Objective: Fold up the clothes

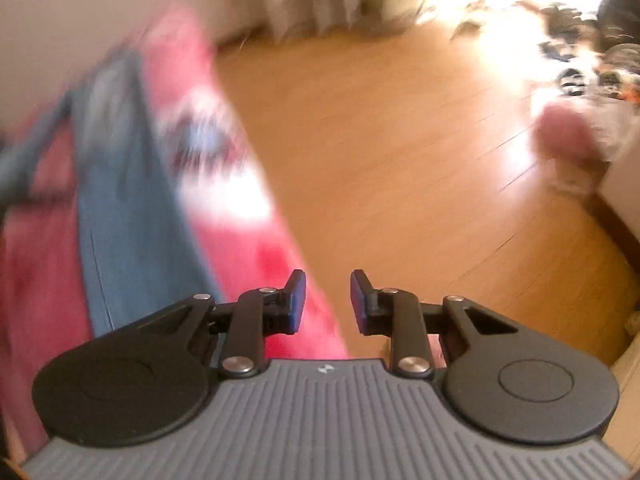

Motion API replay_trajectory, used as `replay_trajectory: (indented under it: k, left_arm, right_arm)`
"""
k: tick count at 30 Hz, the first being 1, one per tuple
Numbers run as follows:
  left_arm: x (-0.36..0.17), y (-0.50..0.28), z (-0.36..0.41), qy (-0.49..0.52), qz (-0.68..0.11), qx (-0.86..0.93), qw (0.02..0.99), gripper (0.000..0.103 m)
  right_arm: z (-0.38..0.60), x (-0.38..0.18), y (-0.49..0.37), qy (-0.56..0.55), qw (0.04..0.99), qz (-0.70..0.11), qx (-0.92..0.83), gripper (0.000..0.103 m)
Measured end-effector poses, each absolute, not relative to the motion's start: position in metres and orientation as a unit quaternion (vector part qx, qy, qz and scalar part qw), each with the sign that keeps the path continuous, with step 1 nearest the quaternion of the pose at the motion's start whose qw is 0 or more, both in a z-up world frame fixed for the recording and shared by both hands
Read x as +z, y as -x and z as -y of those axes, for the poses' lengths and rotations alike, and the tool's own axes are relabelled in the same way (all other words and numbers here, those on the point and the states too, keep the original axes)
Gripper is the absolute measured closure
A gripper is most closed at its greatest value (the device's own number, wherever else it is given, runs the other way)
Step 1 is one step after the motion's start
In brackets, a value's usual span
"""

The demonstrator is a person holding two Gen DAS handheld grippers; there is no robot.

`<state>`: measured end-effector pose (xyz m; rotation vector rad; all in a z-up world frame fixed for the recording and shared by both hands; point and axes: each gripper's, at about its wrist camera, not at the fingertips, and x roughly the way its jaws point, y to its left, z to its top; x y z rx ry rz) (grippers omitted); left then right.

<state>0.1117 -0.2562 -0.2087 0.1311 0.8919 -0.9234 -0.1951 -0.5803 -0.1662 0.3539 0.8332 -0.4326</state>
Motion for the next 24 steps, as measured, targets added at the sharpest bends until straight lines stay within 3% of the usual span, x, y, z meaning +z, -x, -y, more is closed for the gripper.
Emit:
replay_trajectory:
  k: [5, 9, 16, 24]
  left_arm:
    - [-0.193, -0.130, 0.229, -0.010, -0.397, -0.425, 0.813, 0.032]
    - [-0.180, -0.146, 0.203, 0.031, -0.380, -0.415, 0.826, 0.029]
    - [-0.190, -0.174, 0.164, 0.062, -0.367, -0.380, 0.847, 0.028]
    - [-0.209, -0.192, 0.143, 0.090, -0.372, -0.371, 0.846, 0.028]
  right_arm:
    - [0.531, -0.134, 0.123, -0.084, 0.919, -0.350, -0.160, 0.079]
    - [0.483, -0.130, 0.052, -0.092, 0.931, -0.334, -0.115, 0.079]
    - [0.398, -0.136, 0.019, 0.023, 0.910, -0.410, -0.060, 0.079]
    - [0.379, -0.108, 0.015, -0.102, 0.883, -0.453, -0.064, 0.079]
